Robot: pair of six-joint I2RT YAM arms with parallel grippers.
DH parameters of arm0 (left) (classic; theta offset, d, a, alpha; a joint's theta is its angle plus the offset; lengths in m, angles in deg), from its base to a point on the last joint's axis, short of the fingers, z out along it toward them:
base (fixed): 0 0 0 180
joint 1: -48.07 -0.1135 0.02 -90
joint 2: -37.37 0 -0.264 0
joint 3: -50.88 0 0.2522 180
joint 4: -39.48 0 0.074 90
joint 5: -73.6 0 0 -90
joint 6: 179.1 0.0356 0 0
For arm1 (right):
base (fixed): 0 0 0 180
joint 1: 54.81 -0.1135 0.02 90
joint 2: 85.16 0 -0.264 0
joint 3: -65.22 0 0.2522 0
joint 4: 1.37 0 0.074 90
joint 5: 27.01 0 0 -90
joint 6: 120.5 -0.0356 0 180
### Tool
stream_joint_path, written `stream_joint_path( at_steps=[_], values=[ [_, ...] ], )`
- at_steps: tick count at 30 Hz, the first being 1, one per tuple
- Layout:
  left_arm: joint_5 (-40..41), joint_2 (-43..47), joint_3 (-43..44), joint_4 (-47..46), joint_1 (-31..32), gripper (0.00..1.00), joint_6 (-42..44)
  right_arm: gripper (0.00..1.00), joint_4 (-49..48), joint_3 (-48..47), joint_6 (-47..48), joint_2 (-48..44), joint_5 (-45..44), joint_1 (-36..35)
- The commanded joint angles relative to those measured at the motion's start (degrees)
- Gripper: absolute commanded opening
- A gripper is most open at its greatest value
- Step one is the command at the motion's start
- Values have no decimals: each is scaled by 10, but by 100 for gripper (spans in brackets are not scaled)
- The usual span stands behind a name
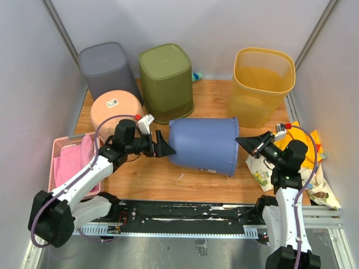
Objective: Turn the large container upside down
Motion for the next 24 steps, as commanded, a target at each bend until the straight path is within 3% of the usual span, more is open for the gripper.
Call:
stream_joint_path(
  at_steps=[1,9,16,24],
  values=[
    [-85,-18,-20,-112,-11,90,-16,0,120,31,43,25,-39,16],
    [-179,-24,-24,-218,-11,89,-69,0,124,26,47,25,-39,16],
    [-206,7,8,-255,-10,89,-123,20,154,0,64,30,-49,16],
    [-192,7,70,-276,26,89,-157,27,155,-5,52,34,-55,16]
  ],
)
